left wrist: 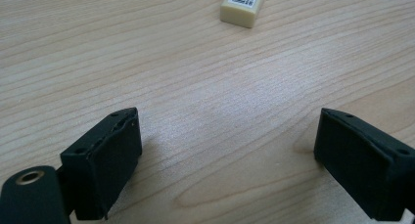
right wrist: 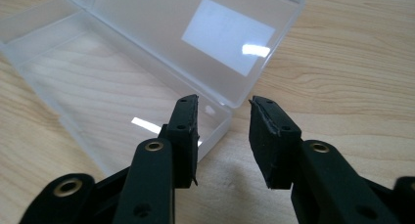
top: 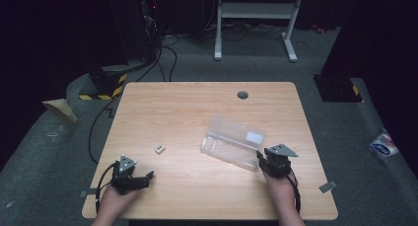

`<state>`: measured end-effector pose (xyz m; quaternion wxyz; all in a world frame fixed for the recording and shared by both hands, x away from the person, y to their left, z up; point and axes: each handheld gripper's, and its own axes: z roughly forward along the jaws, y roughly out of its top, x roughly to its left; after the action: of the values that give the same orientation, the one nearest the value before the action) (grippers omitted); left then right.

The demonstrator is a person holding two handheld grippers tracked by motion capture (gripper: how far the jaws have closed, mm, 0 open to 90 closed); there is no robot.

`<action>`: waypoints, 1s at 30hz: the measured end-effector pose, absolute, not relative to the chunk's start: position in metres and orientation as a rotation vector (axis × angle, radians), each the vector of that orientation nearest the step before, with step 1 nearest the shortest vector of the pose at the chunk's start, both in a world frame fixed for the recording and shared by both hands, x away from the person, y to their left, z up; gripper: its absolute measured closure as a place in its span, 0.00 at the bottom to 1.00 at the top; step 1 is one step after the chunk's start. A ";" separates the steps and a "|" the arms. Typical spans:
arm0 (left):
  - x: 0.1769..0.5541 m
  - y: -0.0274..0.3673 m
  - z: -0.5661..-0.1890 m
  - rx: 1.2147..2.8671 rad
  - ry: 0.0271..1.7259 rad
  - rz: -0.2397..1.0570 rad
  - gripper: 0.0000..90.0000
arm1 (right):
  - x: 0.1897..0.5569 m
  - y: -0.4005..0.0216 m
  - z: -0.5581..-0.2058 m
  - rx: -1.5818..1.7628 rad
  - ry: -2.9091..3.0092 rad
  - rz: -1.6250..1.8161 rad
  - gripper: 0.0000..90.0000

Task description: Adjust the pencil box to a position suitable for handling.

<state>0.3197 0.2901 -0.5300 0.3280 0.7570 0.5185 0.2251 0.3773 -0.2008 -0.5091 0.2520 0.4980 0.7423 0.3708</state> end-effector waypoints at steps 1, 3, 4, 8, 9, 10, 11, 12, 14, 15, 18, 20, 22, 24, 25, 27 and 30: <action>0.320 0.290 -0.530 1.982 1.358 0.589 0.12 | 0.376 -0.200 -0.509 1.351 2.025 1.013 0.68; 0.320 0.290 -0.530 1.982 1.358 0.589 0.12 | 0.373 -0.197 -0.508 1.351 2.039 1.028 0.67; 0.320 0.290 -0.530 1.982 1.357 0.589 0.12 | 0.372 -0.196 -0.508 1.351 2.045 1.027 0.66; 0.320 0.290 -0.530 1.982 1.357 0.589 0.12 | 0.372 -0.191 -0.513 1.349 2.074 1.006 0.66; 0.320 0.290 -0.530 1.982 1.357 0.588 0.12 | 0.372 -0.191 -0.514 1.353 2.079 0.997 0.67; 0.320 0.290 -0.530 1.983 1.355 0.590 0.12 | 0.373 -0.191 -0.515 1.355 2.083 0.994 0.68; 0.320 0.290 -0.530 1.983 1.355 0.591 0.12 | 0.373 -0.191 -0.516 1.359 2.084 0.988 0.70; 0.320 0.290 -0.530 1.984 1.355 0.590 0.12 | 0.374 -0.193 -0.516 1.360 2.085 0.985 0.71; 0.320 0.290 -0.530 1.984 1.355 0.590 0.12 | 0.375 -0.195 -0.517 1.376 2.079 0.982 0.71; 0.320 0.290 -0.530 1.984 1.355 0.590 0.12 | 0.376 -0.196 -0.517 1.377 2.075 0.984 0.72; 0.320 0.290 -0.530 1.983 1.355 0.590 0.12 | 0.378 -0.202 -0.517 1.397 2.057 0.981 0.73; 0.320 0.290 -0.530 1.984 1.355 0.590 0.12 | 0.380 -0.207 -0.517 1.415 2.047 0.988 0.73; 0.320 0.290 -0.530 1.983 1.355 0.591 0.12 | 0.382 -0.211 -0.516 1.430 2.036 0.998 0.73; 0.320 0.290 -0.530 1.984 1.355 0.591 0.12 | 0.382 -0.212 -0.516 1.426 2.036 1.000 0.73; 0.320 0.290 -0.530 1.983 1.355 0.591 0.12 | 0.382 -0.212 -0.516 1.425 2.036 1.001 0.72; 0.320 0.290 -0.530 1.984 1.355 0.591 0.12 | 0.382 -0.211 -0.516 1.426 2.042 1.003 0.73; 0.320 0.290 -0.530 1.983 1.355 0.591 0.12 | 0.380 -0.208 -0.517 1.427 2.062 1.005 0.75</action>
<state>0.3197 0.2904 -0.5299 0.3278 0.7575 0.5176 0.2256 0.3803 -0.2083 -0.5165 0.2183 0.5154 0.7450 0.3629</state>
